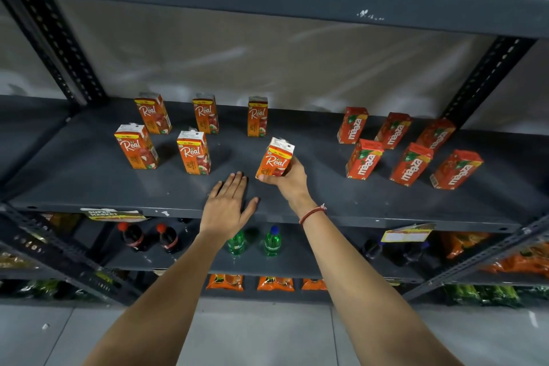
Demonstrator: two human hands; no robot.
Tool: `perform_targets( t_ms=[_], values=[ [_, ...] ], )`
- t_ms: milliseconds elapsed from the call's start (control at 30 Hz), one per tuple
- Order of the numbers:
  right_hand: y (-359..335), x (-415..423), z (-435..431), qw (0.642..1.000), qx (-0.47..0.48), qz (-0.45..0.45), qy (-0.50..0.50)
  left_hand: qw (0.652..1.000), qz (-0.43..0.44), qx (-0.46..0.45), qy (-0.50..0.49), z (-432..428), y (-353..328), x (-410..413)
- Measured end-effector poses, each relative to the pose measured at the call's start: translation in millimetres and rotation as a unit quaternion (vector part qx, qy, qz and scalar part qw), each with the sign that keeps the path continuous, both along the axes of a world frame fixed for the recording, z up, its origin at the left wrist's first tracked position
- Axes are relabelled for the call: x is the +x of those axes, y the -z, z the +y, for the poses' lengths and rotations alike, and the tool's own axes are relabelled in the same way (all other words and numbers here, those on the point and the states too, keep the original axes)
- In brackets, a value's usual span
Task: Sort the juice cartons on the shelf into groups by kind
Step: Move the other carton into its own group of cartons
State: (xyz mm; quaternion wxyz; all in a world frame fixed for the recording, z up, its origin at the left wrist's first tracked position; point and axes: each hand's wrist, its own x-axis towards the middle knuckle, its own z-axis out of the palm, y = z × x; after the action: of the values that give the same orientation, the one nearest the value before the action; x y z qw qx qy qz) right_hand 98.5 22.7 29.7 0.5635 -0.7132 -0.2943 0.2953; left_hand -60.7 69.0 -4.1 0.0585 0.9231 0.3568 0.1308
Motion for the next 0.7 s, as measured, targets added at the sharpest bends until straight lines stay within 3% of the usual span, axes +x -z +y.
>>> perform_targets(
  t_ms=[233, 700],
  values=[
    [4.7, -2.4, 24.9, 0.990, -0.041, -0.121, -0.053, 1.000, 0.006, 0.004, -0.006, 2.4, 5.8, -0.4],
    [5.1, 4.6, 33.8, 0.977, -0.046, -0.142, -0.149, 1.000, -0.008, 0.015, -0.006, 2.7, 4.0, -0.5]
  ],
)
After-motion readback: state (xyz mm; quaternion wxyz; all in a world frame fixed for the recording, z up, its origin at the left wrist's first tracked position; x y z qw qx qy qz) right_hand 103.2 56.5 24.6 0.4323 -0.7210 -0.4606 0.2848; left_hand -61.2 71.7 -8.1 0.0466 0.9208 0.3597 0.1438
